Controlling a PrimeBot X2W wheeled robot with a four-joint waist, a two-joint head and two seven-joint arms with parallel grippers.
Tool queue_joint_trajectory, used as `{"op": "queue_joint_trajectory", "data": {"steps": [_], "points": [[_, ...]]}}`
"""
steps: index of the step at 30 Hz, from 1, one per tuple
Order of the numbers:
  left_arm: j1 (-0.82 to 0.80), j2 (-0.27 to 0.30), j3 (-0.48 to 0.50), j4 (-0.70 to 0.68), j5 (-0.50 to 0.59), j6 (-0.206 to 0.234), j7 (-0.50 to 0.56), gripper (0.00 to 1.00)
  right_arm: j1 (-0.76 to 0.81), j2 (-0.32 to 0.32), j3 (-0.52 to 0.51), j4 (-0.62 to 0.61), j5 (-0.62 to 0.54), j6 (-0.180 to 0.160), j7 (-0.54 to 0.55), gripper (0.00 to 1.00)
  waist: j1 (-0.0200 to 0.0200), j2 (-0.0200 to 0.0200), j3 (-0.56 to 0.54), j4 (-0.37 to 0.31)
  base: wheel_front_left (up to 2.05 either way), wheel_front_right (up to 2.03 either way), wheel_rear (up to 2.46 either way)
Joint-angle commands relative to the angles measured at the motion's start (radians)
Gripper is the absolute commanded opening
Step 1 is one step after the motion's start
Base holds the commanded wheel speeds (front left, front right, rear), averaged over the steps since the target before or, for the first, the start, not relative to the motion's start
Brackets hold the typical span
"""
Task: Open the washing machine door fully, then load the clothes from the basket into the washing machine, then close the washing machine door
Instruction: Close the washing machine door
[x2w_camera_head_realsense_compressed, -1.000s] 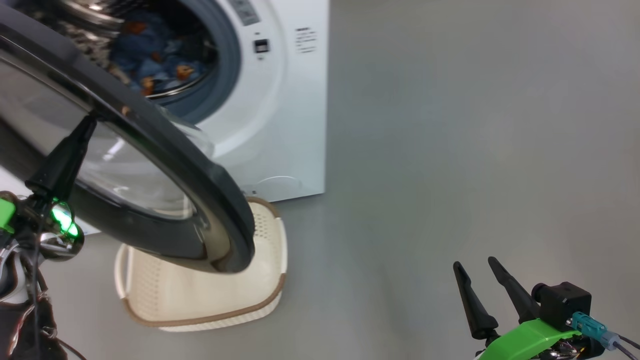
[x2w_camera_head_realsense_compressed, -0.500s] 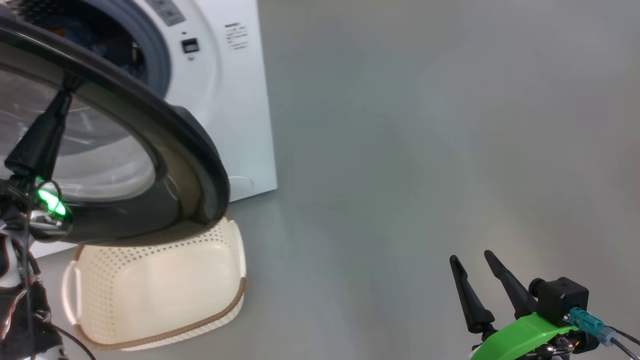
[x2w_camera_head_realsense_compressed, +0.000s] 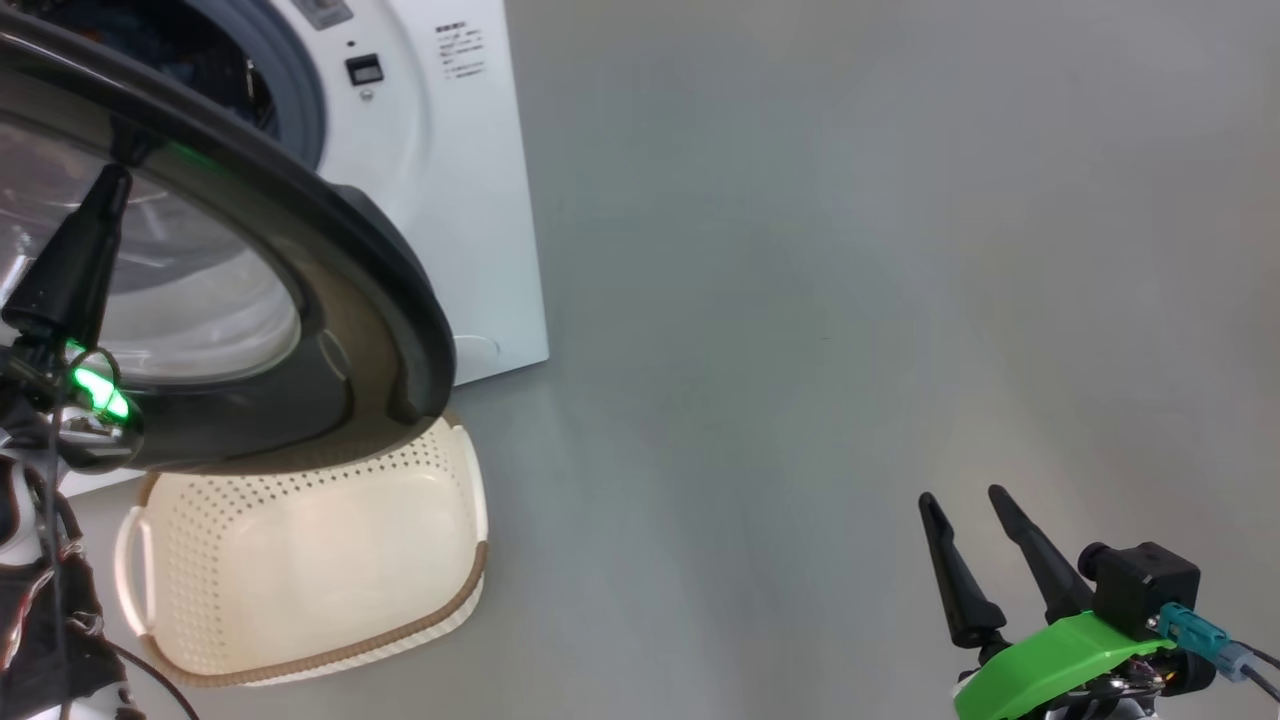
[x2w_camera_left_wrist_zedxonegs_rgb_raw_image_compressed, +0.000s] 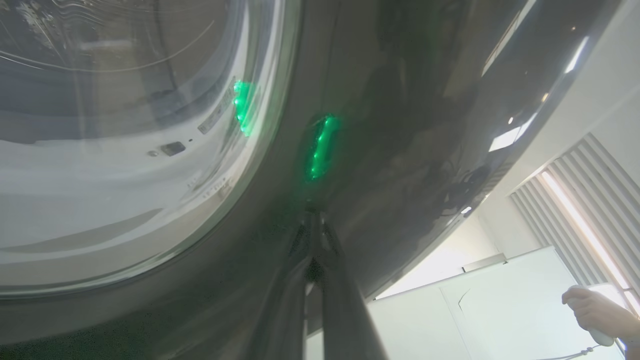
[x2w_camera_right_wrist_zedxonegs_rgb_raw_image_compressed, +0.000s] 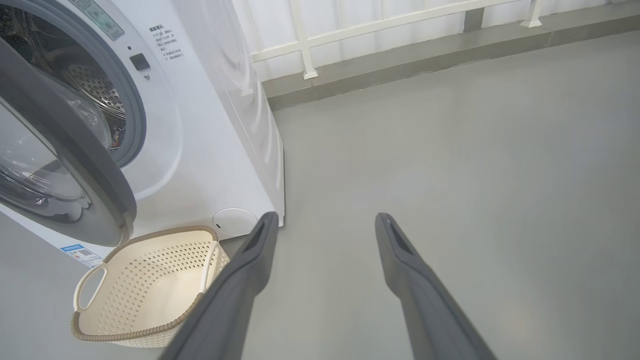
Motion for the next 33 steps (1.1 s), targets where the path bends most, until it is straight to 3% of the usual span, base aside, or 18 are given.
{"op": "queue_joint_trajectory", "data": {"steps": [1, 11, 12, 15, 22, 26, 28, 33], "points": [[-0.010, 0.042, 0.014, -0.032, -0.009, -0.007, -0.006, 0.00, -0.035, -0.008, 0.016, -0.021, -0.001, 0.004, -0.013, 1.00, -0.0001, 0.0000, 0.000, 0.014, 0.00, 0.00, 0.00], [0.096, 0.042, -0.034, -0.168, 0.057, -0.007, -0.091, 0.00, -0.027, -0.008, -0.036, -0.026, -0.019, 0.004, -0.013, 1.00, -0.0001, 0.0000, -0.030, 0.097, 0.00, 0.00, 0.00], [0.116, 0.047, -0.046, -0.189, 0.083, -0.007, -0.116, 0.10, -0.026, -0.008, -0.041, -0.027, -0.019, 0.004, -0.013, 1.00, -0.0001, 0.0000, -0.035, 0.104, 0.00, 0.00, 0.00], [0.194, 0.073, -0.110, -0.261, 0.183, -0.007, -0.204, 1.00, -0.017, -0.008, -0.055, -0.034, -0.023, 0.004, -0.013, 1.00, -0.0001, 0.0000, -0.053, 0.124, 0.00, 0.00, 0.00], [0.408, 0.123, -0.259, -0.296, 0.477, -0.007, -0.531, 1.00, 0.020, -0.008, -0.069, -0.051, -0.032, 0.004, 0.000, 1.00, -0.0001, 0.0000, -0.112, 0.157, 0.00, 0.00, 0.00], [0.505, 0.123, -0.327, -0.277, 0.671, -0.001, -0.700, 1.00, 0.047, -0.008, -0.079, -0.067, -0.037, 0.004, 0.012, 1.00, -0.0001, 0.0000, -0.138, 0.174, 0.00, 0.00, 0.00], [0.524, 0.114, -0.342, -0.276, 0.706, 0.000, -0.737, 1.00, 0.052, -0.008, -0.080, -0.072, -0.038, 0.004, 0.015, 1.00, -0.0001, 0.0000, -0.144, 0.177, 0.00, 0.00, 0.00], [0.615, 0.112, -0.401, -0.273, 0.901, 0.048, -0.898, 1.00, 0.067, -0.008, -0.073, -0.094, -0.046, 0.004, 0.030, 1.00, -0.0001, 0.0000, -0.151, 0.180, 0.00, 0.00, 0.00]]}}
